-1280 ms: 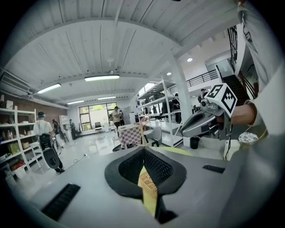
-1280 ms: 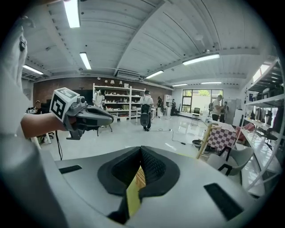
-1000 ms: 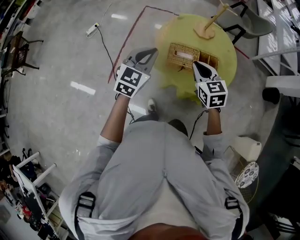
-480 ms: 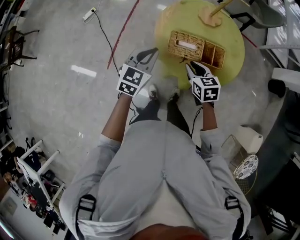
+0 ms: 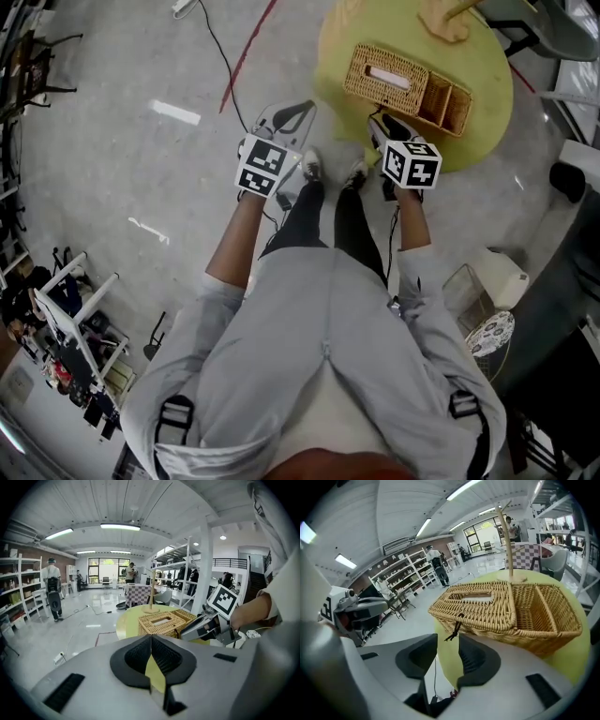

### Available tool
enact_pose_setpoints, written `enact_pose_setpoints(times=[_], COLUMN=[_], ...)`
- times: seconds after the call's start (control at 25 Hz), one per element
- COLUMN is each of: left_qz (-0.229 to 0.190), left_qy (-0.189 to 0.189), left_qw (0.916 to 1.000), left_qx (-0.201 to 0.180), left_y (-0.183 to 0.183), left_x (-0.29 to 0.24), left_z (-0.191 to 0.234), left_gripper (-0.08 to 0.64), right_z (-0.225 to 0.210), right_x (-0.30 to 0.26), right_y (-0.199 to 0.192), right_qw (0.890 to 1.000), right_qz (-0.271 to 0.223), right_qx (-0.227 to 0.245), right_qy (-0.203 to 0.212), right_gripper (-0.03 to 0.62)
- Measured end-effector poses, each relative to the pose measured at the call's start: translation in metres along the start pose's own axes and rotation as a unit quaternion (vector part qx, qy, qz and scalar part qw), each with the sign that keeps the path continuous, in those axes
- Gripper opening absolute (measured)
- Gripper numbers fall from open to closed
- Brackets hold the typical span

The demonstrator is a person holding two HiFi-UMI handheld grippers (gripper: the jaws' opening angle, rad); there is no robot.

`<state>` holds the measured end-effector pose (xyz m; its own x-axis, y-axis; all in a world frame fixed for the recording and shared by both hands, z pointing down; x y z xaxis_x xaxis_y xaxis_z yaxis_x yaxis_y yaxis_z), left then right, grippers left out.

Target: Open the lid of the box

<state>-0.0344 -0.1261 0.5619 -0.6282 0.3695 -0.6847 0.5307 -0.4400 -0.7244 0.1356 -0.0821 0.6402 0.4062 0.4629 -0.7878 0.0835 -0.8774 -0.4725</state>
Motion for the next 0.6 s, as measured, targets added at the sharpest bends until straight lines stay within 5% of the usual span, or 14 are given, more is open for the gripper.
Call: enact_pose_setpoints(times=[0.32,0.6], left_qz=[0.021,0.026], left_qy=[0.005,0.01], left_qw=[0.9996,0.9994], left_qx=[0.016,0.019], left_y=[-0.026,-0.028], left_x=[-0.008,-0.005], left_z=[-0.002,0.004], left_gripper=[0.029,0.029], right_z=[-0.008,-0.004], right_x=[-0.023,-0.022], right_y=[0.004,0.008], right_qw=[0.999,1.0], right_qz=[-0.003,-0.008], right_qx=[-0.03,-0.023], right_qy=[0.015,0.014], right_gripper=[0.154,0.041])
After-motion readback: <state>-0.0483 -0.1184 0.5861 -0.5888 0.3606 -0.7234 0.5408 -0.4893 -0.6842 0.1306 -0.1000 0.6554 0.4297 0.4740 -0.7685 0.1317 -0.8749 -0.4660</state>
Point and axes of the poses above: the fingertips, and each gripper's own axes: x backward along the fingers, z to its left, y out of its top, the point moved 4 cm from there along x, backward along the fingers, and after that the axes turned 11 degrees about z, right-handed, at the moved point
